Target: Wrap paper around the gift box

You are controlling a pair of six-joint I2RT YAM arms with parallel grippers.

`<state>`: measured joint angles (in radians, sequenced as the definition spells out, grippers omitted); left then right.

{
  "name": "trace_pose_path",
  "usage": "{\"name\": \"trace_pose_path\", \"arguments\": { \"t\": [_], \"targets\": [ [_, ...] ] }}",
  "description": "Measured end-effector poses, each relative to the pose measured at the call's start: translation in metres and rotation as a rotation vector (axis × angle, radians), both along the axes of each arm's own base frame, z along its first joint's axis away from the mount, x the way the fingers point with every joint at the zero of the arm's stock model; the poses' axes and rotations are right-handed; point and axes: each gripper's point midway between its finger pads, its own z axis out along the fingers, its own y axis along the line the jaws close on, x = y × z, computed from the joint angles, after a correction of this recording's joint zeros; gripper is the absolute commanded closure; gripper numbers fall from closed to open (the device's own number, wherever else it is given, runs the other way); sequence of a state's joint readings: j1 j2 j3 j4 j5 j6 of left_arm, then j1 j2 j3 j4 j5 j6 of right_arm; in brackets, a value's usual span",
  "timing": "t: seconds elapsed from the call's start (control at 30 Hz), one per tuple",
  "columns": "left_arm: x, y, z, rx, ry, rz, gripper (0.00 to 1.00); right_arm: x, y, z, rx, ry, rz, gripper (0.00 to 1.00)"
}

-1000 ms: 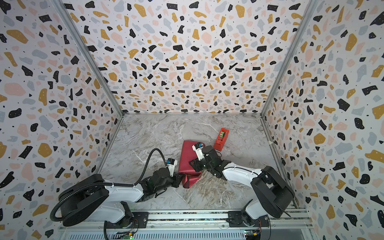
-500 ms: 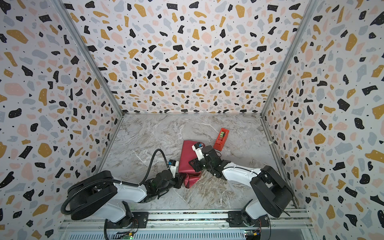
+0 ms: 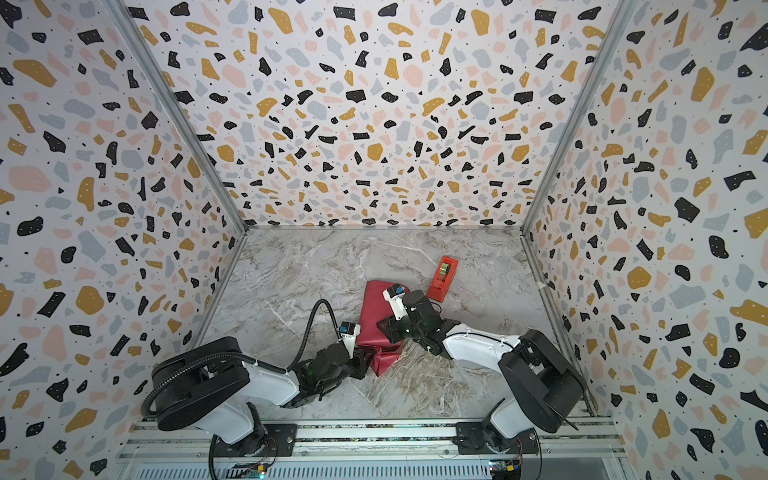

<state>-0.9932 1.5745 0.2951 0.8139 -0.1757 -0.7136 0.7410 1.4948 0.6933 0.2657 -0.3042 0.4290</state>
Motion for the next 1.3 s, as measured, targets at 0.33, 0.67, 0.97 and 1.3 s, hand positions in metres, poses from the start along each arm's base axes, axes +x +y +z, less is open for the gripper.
{"name": "trace_pose_path", "arguments": {
  "t": [0.33,0.67,0.97,1.3],
  "targets": [
    [0.002,-0.005,-0.005,0.021,-0.019,0.009,0.66,0.003,0.001,-0.002,0.000,-0.005,-0.006,0.74],
    [0.001,-0.006,-0.002,0.016,-0.029,0.007,0.60,0.003,0.001,-0.002,-0.001,-0.006,-0.007,0.74],
    [-0.006,0.013,0.009,-0.005,-0.051,0.032,0.66,0.003,0.001,-0.002,-0.001,-0.007,-0.008,0.75],
    [-0.009,0.017,-0.010,0.044,-0.027,0.025,0.80,0.003,0.002,-0.003,0.003,-0.007,-0.004,0.75]
  ]
}}
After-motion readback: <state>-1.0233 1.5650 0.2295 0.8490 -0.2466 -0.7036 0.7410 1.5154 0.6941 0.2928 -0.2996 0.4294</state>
